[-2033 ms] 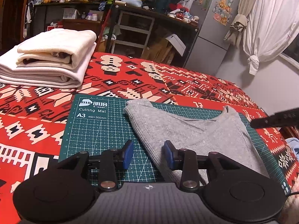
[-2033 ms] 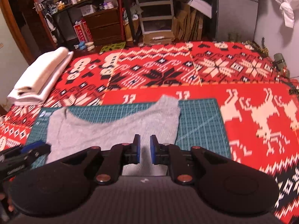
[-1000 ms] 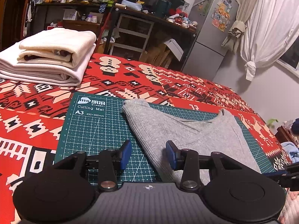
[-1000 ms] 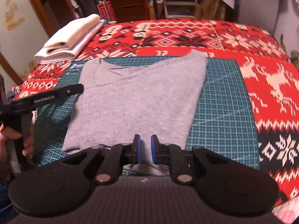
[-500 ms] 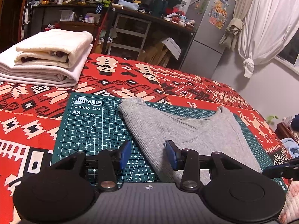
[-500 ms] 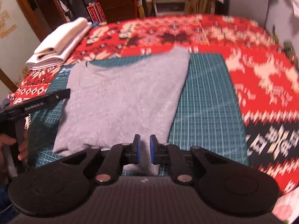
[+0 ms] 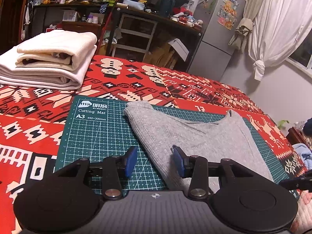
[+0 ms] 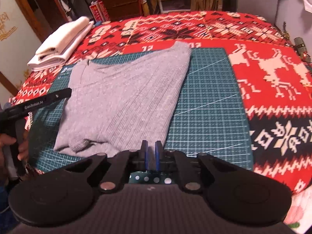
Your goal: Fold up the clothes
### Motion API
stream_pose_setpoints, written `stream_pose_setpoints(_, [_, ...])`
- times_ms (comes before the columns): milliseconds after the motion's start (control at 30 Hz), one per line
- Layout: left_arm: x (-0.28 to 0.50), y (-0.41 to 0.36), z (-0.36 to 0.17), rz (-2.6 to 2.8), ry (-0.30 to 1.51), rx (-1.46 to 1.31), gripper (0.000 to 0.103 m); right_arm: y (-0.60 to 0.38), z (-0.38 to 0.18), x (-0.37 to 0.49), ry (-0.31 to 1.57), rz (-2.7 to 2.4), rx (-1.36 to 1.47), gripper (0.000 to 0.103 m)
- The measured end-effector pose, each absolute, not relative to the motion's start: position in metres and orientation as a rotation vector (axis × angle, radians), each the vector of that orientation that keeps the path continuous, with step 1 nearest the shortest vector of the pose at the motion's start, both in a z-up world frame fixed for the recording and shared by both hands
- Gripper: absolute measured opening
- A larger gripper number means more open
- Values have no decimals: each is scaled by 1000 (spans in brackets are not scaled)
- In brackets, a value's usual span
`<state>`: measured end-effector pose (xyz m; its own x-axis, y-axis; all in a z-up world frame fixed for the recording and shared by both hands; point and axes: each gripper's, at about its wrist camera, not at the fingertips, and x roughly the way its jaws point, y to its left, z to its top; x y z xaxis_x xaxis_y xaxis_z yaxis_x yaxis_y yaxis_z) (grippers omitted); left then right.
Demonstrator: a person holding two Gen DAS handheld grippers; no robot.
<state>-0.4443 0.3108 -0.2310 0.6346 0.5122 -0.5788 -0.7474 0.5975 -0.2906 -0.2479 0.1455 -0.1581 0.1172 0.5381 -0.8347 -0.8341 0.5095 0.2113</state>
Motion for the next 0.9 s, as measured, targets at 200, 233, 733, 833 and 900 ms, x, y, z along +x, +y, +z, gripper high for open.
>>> stream_pose_setpoints(200, [-459, 301, -220, 768, 491, -595, 37, 140, -158, -261, 1019, 1060, -395, 8])
stream_pose_setpoints(233, [-460, 298, -218, 767, 506, -596, 35, 141, -157, -263, 1002, 1073, -398, 8])
stream_pose_setpoints(733, [-413, 224, -215, 564, 761, -410, 5, 137, -169, -269, 981, 1149, -343, 8])
stream_pose_setpoints(833, [-413, 216, -211, 546, 805, -390, 5, 131, -170, -271, 996, 1161, -340, 10])
stream_pose_setpoints(900, [-417, 212, -207, 535, 818, -412, 6, 127, -169, -271, 1003, 1159, -335, 11])
